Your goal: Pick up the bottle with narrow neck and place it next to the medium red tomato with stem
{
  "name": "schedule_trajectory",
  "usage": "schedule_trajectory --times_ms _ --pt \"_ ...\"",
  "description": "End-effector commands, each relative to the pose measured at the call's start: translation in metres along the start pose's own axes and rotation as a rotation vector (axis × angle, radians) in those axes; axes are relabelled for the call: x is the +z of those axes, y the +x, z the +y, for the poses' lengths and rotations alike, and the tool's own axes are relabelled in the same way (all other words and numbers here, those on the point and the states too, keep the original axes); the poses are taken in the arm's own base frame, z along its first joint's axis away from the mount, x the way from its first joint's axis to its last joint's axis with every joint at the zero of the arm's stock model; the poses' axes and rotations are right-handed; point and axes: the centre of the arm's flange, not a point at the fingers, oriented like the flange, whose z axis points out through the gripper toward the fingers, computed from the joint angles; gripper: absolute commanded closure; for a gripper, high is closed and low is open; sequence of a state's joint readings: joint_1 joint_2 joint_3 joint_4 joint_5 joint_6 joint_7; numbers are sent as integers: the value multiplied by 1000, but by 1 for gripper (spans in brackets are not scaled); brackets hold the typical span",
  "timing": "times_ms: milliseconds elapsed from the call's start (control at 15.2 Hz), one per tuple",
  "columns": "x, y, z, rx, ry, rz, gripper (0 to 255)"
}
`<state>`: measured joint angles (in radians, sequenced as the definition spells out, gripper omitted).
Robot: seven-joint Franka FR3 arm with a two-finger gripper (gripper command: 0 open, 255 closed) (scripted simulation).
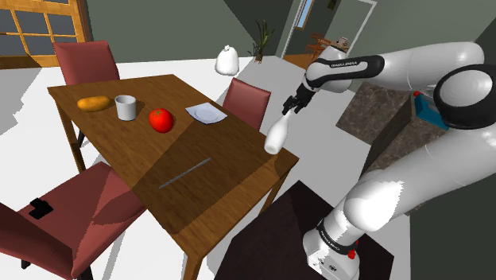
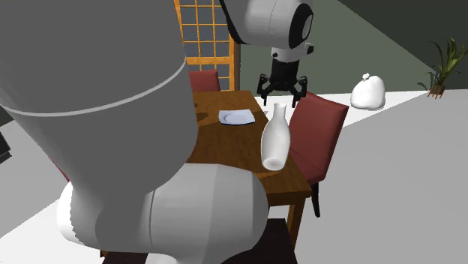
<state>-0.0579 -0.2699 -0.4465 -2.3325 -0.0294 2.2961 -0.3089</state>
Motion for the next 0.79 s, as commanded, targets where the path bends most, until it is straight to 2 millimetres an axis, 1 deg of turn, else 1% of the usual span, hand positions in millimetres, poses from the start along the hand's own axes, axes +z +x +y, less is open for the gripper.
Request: schedule_trajectory --times_ms 0,330,726 --pt "12 1 4 1 0 1 0" --pt "36 1 4 1 0 1 0" --pt "36 1 4 1 0 1 0"
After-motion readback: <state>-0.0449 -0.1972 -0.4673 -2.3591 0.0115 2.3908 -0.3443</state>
